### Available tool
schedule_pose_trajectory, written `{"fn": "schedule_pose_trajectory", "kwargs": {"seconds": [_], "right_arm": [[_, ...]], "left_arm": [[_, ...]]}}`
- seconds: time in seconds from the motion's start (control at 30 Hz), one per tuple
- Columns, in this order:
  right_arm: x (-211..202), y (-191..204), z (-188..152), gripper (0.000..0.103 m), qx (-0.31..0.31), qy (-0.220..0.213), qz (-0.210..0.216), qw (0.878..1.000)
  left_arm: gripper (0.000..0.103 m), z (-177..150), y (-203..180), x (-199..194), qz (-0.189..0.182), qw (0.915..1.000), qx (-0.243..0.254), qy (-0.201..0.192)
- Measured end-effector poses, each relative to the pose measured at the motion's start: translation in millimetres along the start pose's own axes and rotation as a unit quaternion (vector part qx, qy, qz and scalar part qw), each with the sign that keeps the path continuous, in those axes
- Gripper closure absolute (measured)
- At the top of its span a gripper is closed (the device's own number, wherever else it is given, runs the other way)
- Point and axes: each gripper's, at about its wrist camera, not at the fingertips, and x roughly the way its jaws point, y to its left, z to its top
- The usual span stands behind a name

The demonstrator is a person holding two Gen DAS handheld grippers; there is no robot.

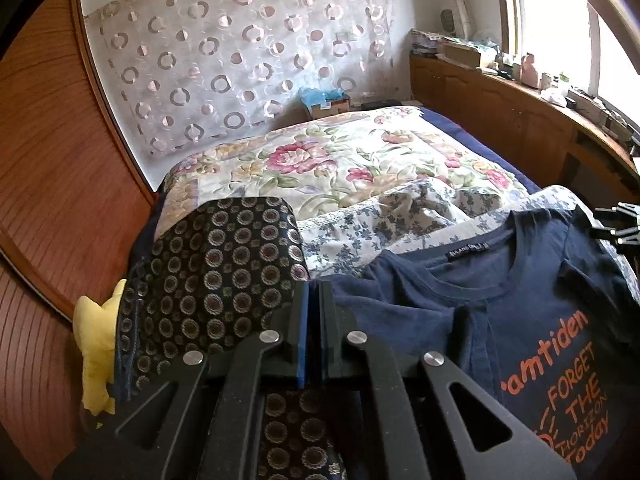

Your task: Fold small clothes

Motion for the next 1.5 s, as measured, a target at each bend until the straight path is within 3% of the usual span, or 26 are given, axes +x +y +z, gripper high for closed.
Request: {"fn": "schedule_pose_trajectory", "kwargs": {"seconds": [0.23, 0.37, 0.47, 0.5, 0.53, 0.93, 1.2, 1.5], "right_arm": [[21.4, -1.7, 6.0, 0.039, 0.008, 0.029, 0.002, 1.000], [26.4, 4.4, 14.9, 0.040, 0.002, 0.024, 0.007, 1.000], [24.7, 9.2, 18.3, 0.075, -0.005, 0.025, 0.020, 0.999], [24.0, 10.4, 18.2, 0.093, -0.009, 0.027, 0.022, 0.999], [22.8, 13.2, 18.6, 0.097, -0.015, 0.028, 0.015, 0.999], [-69.3, 55.7, 10.1, 0.097, -0.050, -0.069, 0.020, 0.996], [-127.6, 64.4, -29.9, 0.097, -0.047, -0.117, 0.026, 0.992], [-175.7, 62.9, -90.9, 0.098, -0.052, -0.139, 0.027, 0.989]], "left_arm": [[0.098, -7.4, -5.1, -1.6, -0.016, 0.9999, -0.006, -0.004], [0.098, -16.1, -8.9, -7.8, -0.025, 0.9996, -0.008, -0.006], [0.098, -24.1, -14.4, -11.1, -0.036, 0.9993, -0.010, -0.006], [0.098, -26.3, -15.3, -12.5, -0.038, 0.9992, -0.010, -0.007], [0.098, -28.9, -16.3, -14.6, -0.040, 0.9991, -0.010, -0.009], [0.098, -51.6, -30.7, -64.3, -0.062, 0.9971, -0.001, -0.046], [0.098, -70.2, -36.4, -103.7, -0.062, 0.9956, 0.000, -0.071], [0.098, -98.3, -41.2, -144.7, -0.066, 0.9942, 0.002, -0.084]]}}
